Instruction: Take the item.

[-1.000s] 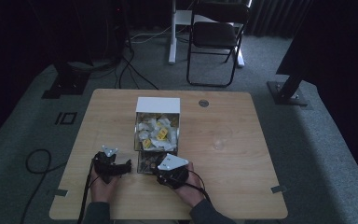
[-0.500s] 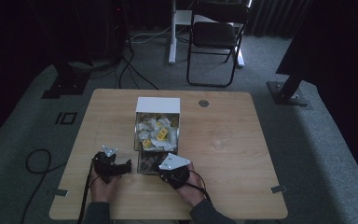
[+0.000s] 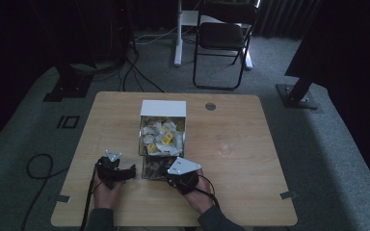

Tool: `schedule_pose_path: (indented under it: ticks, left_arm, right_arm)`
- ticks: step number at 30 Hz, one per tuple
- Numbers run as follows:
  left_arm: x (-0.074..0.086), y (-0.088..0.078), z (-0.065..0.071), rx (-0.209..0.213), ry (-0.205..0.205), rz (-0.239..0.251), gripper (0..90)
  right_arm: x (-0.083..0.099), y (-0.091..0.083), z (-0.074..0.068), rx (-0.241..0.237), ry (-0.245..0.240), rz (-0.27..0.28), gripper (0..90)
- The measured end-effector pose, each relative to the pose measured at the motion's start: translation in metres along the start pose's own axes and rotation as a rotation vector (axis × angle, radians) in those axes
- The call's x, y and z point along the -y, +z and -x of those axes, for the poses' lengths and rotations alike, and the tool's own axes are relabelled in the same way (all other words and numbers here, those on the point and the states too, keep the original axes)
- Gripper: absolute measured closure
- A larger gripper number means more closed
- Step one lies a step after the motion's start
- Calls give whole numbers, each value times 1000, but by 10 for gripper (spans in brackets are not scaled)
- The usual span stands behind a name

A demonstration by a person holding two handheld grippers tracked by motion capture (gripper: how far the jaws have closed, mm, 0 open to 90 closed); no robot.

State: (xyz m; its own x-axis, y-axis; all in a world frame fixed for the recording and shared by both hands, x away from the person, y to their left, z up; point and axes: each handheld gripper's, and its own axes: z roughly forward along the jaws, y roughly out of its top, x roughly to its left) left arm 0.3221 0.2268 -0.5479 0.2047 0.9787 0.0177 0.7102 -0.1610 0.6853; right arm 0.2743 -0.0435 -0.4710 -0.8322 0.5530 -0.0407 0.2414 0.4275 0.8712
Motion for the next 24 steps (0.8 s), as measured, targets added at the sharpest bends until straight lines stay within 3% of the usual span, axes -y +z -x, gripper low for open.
schedule_pose_path:
  ticks: [24]
  left_arm:
    - [0, 0, 0, 0, 0, 0, 20]
  right_arm:
    - [-1, -22, 2, 26, -11, 31, 897]
